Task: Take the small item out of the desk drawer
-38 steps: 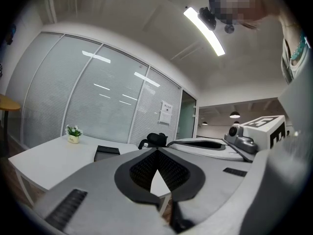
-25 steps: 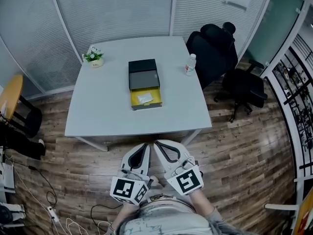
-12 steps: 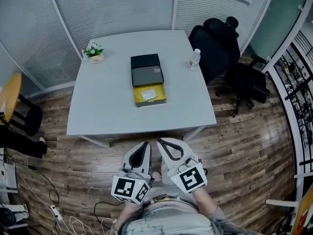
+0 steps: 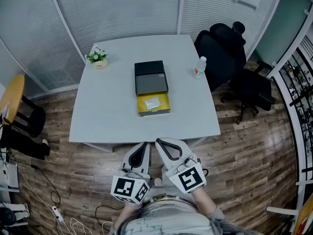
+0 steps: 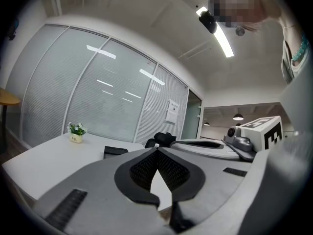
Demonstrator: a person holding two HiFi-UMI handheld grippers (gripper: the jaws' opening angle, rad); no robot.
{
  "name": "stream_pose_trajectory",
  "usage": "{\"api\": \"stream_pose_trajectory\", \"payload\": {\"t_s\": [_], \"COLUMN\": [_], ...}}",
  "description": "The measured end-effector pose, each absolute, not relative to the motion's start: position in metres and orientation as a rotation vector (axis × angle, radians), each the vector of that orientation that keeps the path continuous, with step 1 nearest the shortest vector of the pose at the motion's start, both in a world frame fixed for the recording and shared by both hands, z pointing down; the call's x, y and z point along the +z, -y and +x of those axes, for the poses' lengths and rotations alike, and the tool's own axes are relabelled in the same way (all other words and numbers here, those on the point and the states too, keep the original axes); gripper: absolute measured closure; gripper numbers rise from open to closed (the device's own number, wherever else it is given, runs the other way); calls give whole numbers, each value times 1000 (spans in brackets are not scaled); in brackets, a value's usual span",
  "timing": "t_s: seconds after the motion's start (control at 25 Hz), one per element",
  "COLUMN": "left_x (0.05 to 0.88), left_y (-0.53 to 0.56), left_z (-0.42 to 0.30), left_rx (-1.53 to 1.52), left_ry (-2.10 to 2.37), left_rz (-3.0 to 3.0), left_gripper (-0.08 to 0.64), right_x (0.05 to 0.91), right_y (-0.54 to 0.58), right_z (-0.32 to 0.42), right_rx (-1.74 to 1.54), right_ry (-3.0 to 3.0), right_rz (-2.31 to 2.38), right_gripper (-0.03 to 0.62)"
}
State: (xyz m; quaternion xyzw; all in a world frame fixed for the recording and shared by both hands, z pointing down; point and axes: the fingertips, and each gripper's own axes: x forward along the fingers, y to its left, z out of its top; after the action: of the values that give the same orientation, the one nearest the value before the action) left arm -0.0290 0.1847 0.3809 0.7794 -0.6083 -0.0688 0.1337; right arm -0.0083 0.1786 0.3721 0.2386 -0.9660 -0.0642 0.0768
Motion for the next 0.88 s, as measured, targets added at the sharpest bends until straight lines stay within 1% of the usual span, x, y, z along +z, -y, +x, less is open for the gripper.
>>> {"api": "stream_pose_trajectory", "payload": {"t_s": [0.24,0.36,0.88], "left_x": [371,368,384], "left_y": [-137,-119,-61], "left_z": [-38,-42,-51], "left_rx": [-215,-213,-190], "left_ry": [1767,1777,1795], "left_rz": [2280,2267,2222], "left_gripper": [563,563,563], "right_x": [357,356,366], "right_y": [-131,-114,-58], "right_z": [-22,-29,-44], "right_rx": [-157,-197,-201], "right_ry": [2963,2947,2936], "right_rz": [695,658,552], "right_gripper": [589,589,589]}}
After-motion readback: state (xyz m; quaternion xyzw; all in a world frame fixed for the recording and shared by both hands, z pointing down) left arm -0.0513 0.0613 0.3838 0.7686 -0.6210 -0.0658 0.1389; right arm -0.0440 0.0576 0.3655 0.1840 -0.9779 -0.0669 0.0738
